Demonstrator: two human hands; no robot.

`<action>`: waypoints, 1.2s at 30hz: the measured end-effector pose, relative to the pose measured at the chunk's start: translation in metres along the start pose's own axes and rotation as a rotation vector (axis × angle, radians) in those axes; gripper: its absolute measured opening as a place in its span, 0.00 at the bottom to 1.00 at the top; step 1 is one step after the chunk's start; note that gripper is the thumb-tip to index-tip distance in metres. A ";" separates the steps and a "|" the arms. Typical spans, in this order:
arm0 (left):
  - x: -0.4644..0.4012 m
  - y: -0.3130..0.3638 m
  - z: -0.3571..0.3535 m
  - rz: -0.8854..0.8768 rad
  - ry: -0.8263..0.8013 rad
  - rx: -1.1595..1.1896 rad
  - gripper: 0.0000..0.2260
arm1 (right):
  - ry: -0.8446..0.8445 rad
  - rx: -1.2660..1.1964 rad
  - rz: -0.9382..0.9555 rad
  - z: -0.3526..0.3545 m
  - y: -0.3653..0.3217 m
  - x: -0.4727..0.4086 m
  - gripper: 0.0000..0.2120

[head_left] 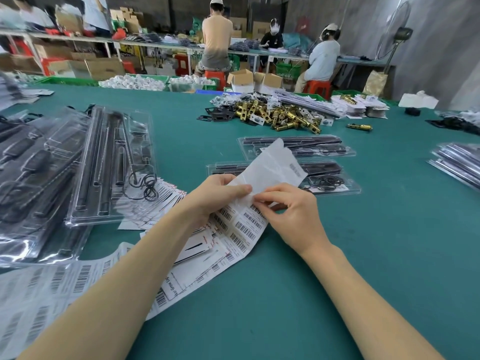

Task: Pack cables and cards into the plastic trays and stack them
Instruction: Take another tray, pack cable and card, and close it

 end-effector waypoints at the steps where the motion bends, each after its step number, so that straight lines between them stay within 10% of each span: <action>1: 0.000 0.000 0.000 -0.001 -0.004 -0.006 0.10 | 0.003 -0.013 -0.015 0.000 0.001 0.000 0.06; 36: 0.002 0.000 -0.001 0.022 -0.053 0.056 0.10 | 0.093 -0.114 -0.172 0.001 0.001 0.001 0.05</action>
Point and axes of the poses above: each hand's wrist, its own x-axis away from the middle knuckle, its own z-axis out of the back of the hand, y = z × x, the point moved 8 cm from there along -x, towards the middle knuckle, and after that the axes turned 9 degrees about z, right-handed, at the moved point
